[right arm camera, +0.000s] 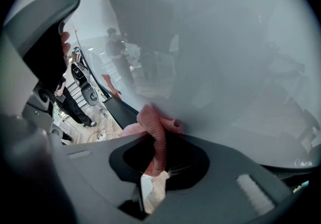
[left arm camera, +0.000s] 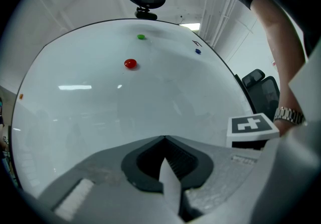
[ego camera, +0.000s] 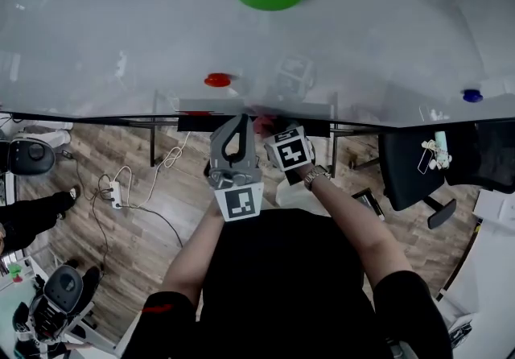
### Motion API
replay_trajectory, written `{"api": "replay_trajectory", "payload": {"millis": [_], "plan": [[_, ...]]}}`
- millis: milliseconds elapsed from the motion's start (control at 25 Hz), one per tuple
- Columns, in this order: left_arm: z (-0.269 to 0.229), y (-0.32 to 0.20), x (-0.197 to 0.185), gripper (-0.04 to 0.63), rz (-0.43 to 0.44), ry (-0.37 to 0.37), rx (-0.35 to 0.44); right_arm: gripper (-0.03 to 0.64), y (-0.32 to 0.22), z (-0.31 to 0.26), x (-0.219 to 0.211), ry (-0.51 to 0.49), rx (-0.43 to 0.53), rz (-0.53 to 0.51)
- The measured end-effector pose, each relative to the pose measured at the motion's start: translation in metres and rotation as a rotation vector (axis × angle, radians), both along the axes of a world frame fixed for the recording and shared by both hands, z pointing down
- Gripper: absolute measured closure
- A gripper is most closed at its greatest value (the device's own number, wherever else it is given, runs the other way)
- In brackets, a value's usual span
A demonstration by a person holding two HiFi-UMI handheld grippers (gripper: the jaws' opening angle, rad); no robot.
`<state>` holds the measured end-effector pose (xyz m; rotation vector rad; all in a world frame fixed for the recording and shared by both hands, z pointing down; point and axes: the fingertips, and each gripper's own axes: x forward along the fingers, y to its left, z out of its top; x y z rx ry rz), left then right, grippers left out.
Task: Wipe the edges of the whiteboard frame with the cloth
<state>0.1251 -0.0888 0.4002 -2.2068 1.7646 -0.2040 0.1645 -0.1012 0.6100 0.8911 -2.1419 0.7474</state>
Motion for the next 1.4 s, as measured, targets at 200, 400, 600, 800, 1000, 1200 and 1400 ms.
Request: {"api": "replay_trajectory", "payload": {"millis": [200,400,600,800,1000,1200,1400], "plan": [[0.0,0.0,0.011,0.598,-0.01,-0.001,-0.003,0.558,-0.002,0.0,0.014,-0.001,-0.004,-0.004],[-0.001,0.001,0.028,0.598,-0.019,-0.007,0.001,0.558,-0.002,0.0,0.03,-0.003,-0.005,-0.01],[-0.002,0.001,0.038,0.598,-0.048,0.01,0.007,0.558,-0.003,0.001,0.043,-0.003,-0.004,-0.028],[0.0,0.005,0.049,0.598,-0.077,0.019,0.007,0.558,-0.002,0.001,0.054,-0.003,-0.002,-0.046],[0.0,0.006,0.056,0.598,-0.099,0.015,0.015,0.558,-0.004,0.0,0.062,-0.004,0.005,-0.06],[0.002,0.009,0.066,0.598,-0.122,0.029,0.02,0.558,-0.003,0.001,0.074,-0.011,0.005,-0.077],[0.004,0.009,0.071,0.598,-0.111,0.027,0.015,0.558,-0.004,0.002,0.082,-0.007,0.005,-0.063]]}}
